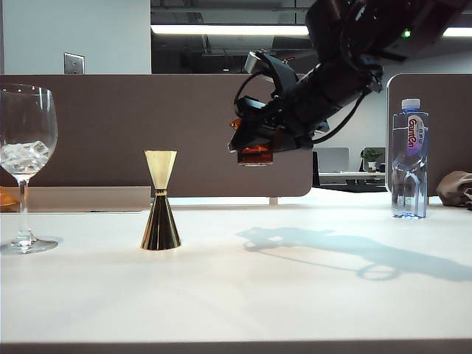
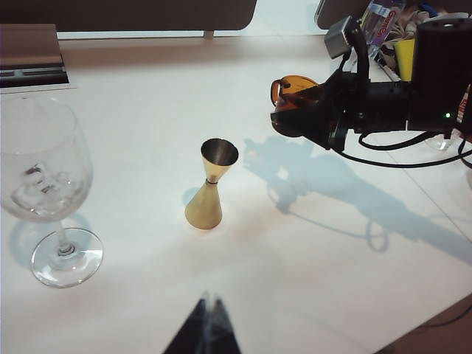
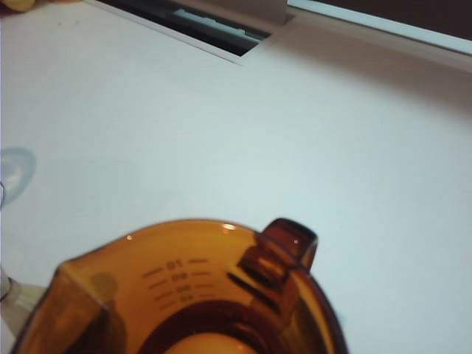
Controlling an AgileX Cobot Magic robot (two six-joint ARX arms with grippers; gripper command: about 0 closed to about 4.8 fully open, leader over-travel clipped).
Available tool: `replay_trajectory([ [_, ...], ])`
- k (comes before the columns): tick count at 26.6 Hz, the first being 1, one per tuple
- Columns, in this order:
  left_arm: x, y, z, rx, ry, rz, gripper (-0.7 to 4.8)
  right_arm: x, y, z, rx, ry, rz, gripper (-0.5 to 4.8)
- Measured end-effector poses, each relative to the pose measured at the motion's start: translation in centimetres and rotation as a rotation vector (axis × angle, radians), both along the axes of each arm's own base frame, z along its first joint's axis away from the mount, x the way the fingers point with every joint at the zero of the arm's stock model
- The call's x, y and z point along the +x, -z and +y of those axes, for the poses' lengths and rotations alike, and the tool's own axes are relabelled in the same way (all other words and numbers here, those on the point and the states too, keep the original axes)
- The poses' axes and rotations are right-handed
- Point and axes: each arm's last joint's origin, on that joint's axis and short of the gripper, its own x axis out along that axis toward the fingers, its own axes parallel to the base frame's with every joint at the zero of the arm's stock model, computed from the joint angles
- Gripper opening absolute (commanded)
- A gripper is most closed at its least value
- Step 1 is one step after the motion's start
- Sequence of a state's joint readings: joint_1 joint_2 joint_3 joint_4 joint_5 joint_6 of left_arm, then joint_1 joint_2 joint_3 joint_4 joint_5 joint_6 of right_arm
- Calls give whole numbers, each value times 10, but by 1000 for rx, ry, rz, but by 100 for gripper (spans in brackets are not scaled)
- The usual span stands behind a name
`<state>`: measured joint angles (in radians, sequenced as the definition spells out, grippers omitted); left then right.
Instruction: Pick up the small amber measuring cup and pour the water in it into the jigger, then pick up the jigger and pour the water in it into the wine glass.
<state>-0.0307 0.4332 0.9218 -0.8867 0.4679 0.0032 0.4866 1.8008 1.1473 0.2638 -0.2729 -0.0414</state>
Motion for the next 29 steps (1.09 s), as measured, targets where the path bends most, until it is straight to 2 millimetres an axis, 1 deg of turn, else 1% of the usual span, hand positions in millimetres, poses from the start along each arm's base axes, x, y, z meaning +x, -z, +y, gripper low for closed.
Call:
replay_trajectory([
  [3,0,0,0,0,0,0,-2,-3,-4,8,-42,-19,-5,1],
  [14,0,0,0,0,0,0,-2,-20,-1,32,-99,-67,-12,1],
  [22,0,0,0,0,0,0,-2,-30,-3,42,-122,-89,-25,1],
  [29,0,0,0,0,0,0,-2,-40,-3,55,-164,-94,-48,1],
])
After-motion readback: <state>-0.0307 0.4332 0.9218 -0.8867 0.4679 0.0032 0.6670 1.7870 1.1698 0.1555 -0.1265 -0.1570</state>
